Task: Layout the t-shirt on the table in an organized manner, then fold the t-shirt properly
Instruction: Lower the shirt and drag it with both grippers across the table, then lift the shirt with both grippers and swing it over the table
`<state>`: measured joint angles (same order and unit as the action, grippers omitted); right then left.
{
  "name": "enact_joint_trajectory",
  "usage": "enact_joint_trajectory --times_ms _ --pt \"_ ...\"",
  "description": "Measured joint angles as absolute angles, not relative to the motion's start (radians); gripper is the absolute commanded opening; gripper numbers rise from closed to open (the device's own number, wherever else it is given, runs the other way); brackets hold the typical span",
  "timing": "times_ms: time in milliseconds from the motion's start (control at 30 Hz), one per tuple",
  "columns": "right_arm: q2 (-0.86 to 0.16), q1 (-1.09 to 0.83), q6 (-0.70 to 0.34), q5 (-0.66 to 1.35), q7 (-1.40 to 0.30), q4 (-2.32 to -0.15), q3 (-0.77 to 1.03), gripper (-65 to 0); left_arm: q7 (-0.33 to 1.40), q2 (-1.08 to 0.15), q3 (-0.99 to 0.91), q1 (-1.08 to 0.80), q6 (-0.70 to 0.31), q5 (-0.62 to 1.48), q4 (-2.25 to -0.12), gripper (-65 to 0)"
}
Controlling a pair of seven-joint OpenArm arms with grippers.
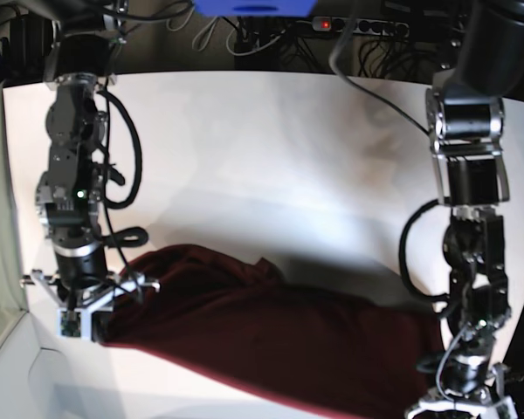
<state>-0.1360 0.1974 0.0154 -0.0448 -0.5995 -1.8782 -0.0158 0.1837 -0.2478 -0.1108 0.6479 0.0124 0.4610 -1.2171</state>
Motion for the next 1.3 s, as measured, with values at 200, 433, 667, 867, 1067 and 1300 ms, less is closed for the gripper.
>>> enact_joint_trajectory --times_ms 200,433,667,867,1067,1300 --pt "-0.135 0.277 0.015 -0.040 -0.603 -1.869 -0.016 -65.0 0.183 -0.270 -0.114 0.728 0.015 0.461 -1.213 -65.0" --pt "-0.135 0.417 0.015 -0.040 -0.588 -1.744 -0.016 -65.0 0.173 -0.288 -0.109 0.821 0.007 0.463 -1.130 -65.0" --pt "-0.132 0.493 0.015 -0.030 -0.585 -1.508 -0.016 -65.0 0.176 -0.288 -0.107 0.841 0.005 0.464 -0.982 -65.0" --pt "-0.110 0.542 0.015 -0.031 -0.579 -1.336 -0.019 -58.6 0.179 -0.282 -0.105 0.879 0.003 0.382 -0.851 -64.9" --pt "-0.115 0.539 0.015 -0.046 -0.595 -1.207 -0.018 -37.3 0.176 -0.285 -0.109 0.878 0.006 0.310 -0.829 -64.9" --pt "-0.112 0.434 0.015 -0.046 -0.582 -1.369 -0.010 -26.9 0.159 -0.294 -0.109 0.841 0.004 0.306 -0.840 -64.9"
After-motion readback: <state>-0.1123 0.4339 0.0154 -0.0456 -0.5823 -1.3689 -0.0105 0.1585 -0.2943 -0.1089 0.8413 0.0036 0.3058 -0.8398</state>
